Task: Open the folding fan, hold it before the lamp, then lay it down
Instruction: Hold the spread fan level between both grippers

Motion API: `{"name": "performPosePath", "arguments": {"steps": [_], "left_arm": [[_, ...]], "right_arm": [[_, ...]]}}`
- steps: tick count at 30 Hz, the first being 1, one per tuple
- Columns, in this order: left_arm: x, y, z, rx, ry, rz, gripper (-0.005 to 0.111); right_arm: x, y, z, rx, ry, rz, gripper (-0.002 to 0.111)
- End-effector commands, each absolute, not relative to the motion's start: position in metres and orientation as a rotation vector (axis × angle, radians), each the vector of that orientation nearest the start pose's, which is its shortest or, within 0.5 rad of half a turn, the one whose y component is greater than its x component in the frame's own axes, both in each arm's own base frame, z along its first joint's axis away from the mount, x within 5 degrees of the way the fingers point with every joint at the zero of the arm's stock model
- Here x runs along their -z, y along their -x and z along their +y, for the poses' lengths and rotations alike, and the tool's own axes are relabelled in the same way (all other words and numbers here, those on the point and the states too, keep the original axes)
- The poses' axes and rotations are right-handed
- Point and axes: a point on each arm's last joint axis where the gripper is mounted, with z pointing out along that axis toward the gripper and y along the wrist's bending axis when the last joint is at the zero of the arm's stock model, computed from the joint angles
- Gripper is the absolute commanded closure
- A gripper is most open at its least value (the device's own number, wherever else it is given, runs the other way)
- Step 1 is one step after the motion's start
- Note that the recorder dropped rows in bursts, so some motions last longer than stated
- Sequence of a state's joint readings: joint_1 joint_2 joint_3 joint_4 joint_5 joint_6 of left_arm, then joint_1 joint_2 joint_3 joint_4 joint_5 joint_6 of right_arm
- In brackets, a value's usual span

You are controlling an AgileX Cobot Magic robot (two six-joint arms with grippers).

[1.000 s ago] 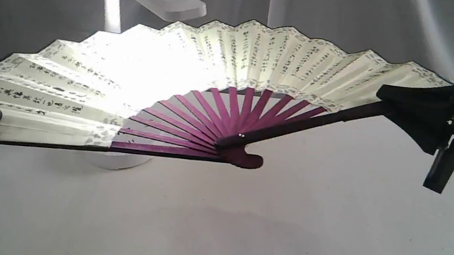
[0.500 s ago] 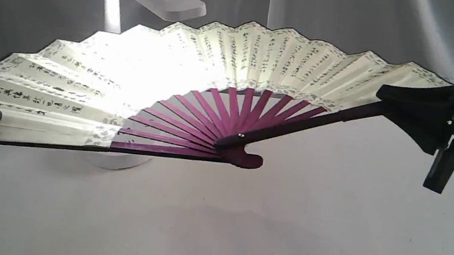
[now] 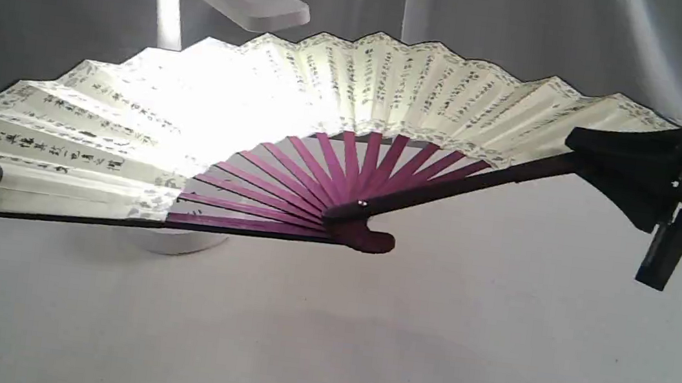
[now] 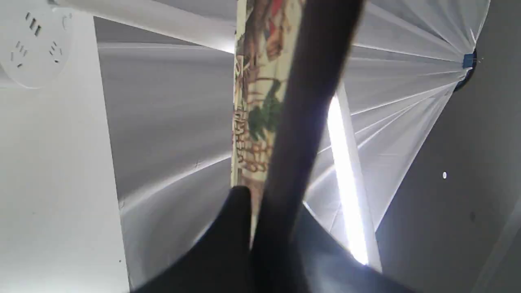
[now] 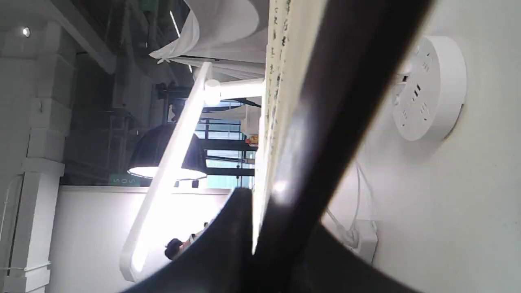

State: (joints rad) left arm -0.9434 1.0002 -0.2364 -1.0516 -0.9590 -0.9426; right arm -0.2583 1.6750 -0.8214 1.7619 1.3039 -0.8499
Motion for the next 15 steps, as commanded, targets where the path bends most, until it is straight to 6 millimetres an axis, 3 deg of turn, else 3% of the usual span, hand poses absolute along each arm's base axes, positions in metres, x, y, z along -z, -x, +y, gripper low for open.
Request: {"name": "performPosePath", "arguments": {"steps": [1, 7, 15], "left_arm": [[-0.254, -0.142, -0.061, 1.368, 1.312, 0.945, 0.107], [-0.251, -0.142, -0.059, 1.34, 1.352, 0.939, 0.107], [-0.232, -0.151, -0.072, 1.255, 1.364, 1.049, 0.107]], "right_arm": [[-0.234, -0.309, 0.0, -1.66, -0.501, 1.962, 0.108], [-0.234, -0.309, 0.0, -1.66, -0.501, 1.962, 0.108], [-0.231, -0.311, -0.003, -1.607, -0.535, 1.976, 0.108]]}}
